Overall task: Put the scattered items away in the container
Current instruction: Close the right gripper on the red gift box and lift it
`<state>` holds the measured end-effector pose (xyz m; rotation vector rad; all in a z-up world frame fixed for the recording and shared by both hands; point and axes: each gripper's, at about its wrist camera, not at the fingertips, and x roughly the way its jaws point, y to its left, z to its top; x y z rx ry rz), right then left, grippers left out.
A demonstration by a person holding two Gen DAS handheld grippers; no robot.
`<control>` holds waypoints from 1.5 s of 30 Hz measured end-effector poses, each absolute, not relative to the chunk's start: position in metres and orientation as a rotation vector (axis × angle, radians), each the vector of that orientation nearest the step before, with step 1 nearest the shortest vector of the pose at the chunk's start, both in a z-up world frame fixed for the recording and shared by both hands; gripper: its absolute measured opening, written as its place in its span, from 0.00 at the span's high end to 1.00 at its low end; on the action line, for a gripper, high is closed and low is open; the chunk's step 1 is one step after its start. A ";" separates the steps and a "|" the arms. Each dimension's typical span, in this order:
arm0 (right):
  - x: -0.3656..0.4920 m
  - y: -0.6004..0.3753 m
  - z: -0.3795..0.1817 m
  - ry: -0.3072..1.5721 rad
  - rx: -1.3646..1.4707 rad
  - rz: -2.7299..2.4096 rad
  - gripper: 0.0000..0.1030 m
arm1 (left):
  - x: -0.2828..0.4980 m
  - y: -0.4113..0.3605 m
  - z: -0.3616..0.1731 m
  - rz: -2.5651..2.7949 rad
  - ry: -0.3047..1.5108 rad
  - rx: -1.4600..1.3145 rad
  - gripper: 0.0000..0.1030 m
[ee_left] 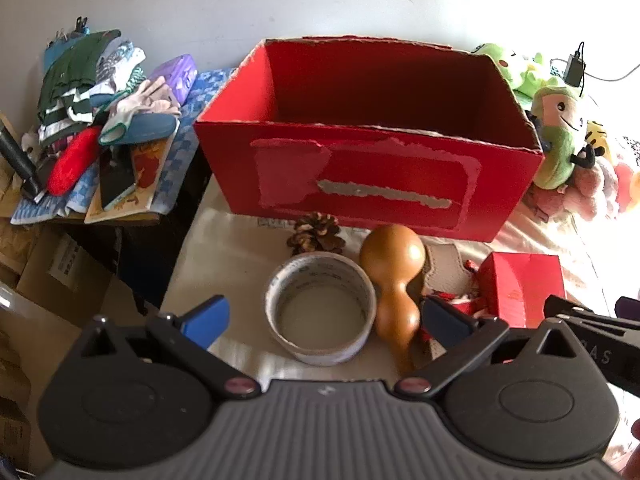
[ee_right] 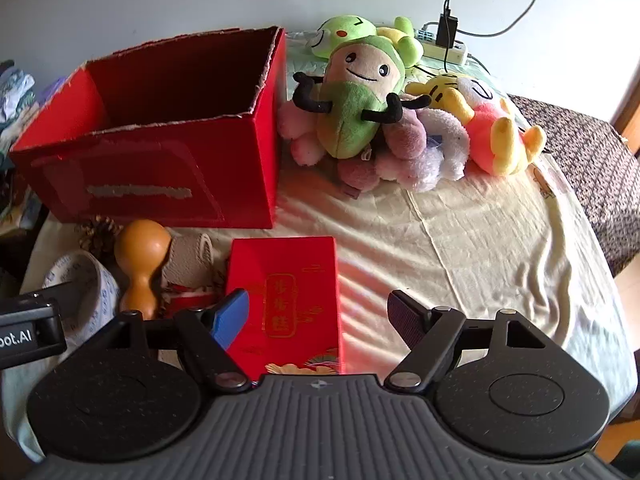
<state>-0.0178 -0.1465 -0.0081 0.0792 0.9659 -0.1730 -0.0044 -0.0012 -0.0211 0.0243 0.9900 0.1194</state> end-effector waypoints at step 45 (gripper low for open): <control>-0.007 -0.220 -0.059 1.048 0.388 0.115 0.50 | -0.026 -0.105 -0.073 -0.492 0.995 0.169 0.01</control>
